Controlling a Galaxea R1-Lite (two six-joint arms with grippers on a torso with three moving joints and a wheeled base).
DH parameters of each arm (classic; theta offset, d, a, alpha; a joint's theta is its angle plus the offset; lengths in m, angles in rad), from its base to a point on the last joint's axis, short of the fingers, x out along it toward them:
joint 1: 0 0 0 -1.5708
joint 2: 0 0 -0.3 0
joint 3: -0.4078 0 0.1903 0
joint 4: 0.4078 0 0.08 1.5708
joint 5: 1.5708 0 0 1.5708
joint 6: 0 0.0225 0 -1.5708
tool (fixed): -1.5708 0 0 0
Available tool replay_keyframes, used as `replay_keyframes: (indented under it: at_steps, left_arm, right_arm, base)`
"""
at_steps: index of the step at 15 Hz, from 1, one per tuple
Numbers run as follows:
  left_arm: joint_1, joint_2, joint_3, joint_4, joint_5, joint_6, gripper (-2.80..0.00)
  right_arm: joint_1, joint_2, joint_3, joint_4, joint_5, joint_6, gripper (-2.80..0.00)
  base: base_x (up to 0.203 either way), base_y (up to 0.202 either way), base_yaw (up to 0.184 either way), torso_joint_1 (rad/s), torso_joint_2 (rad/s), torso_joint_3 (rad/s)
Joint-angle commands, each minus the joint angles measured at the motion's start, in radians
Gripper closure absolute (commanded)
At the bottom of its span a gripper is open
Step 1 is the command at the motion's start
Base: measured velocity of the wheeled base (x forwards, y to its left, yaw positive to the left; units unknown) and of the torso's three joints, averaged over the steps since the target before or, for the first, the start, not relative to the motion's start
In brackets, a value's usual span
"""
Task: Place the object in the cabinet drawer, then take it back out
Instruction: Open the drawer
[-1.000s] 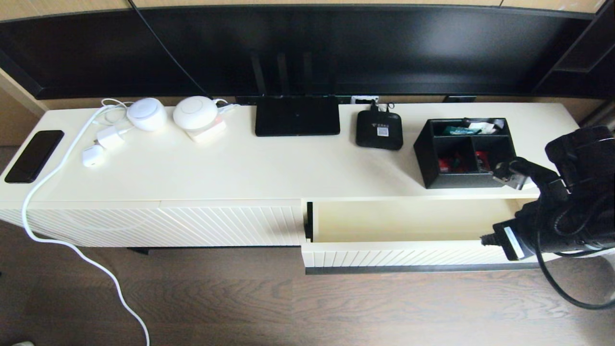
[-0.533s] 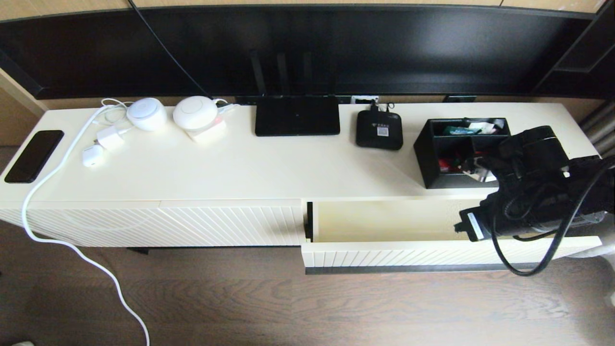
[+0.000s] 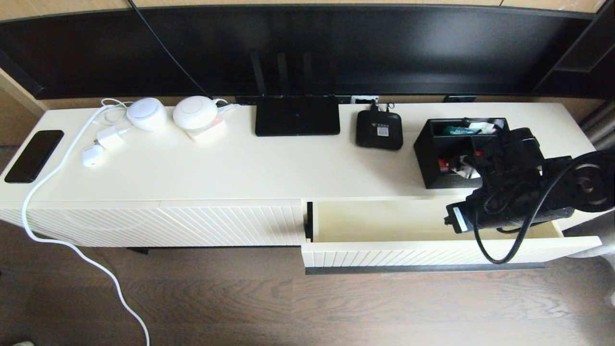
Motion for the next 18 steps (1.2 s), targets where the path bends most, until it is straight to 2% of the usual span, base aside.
replay_keyframes:
  at_steps: [1,4,8,10,18]
  left_arm:
    - [0.0,0.002,-0.001,0.001,0.0,0.0,0.0]
    - [0.0,0.0,0.001,0.001,0.0,0.0,0.0]
    - [0.0,0.002,-0.001,0.001,0.0,0.0,0.0]
    - [0.0,0.001,0.0,0.001,0.0,0.0,0.0]
    - [0.0,0.0,0.0,0.001,0.0,0.0,0.0]
  right_arm:
    - [0.002,0.03,0.002,0.003,-0.04,-0.001,0.0]
    - [0.005,0.027,0.007,0.021,-0.091,-0.002,0.0]
    - [0.019,0.013,-0.013,0.137,-0.093,0.003,0.0]
    - [0.037,0.013,-0.013,0.175,-0.096,0.048,0.0]
    - [0.048,0.02,0.119,0.199,-0.091,0.068,0.0]
  base:
    - [0.0,0.0,0.0,0.0,0.0,0.0]
    - [0.0,0.0,0.0,0.0,0.0,0.0]
    - [0.0,0.0,0.0,0.0,0.0,0.0]
    - [0.0,0.0,0.0,0.0,0.0,0.0]
    - [0.0,0.0,0.0,0.0,0.0,0.0]
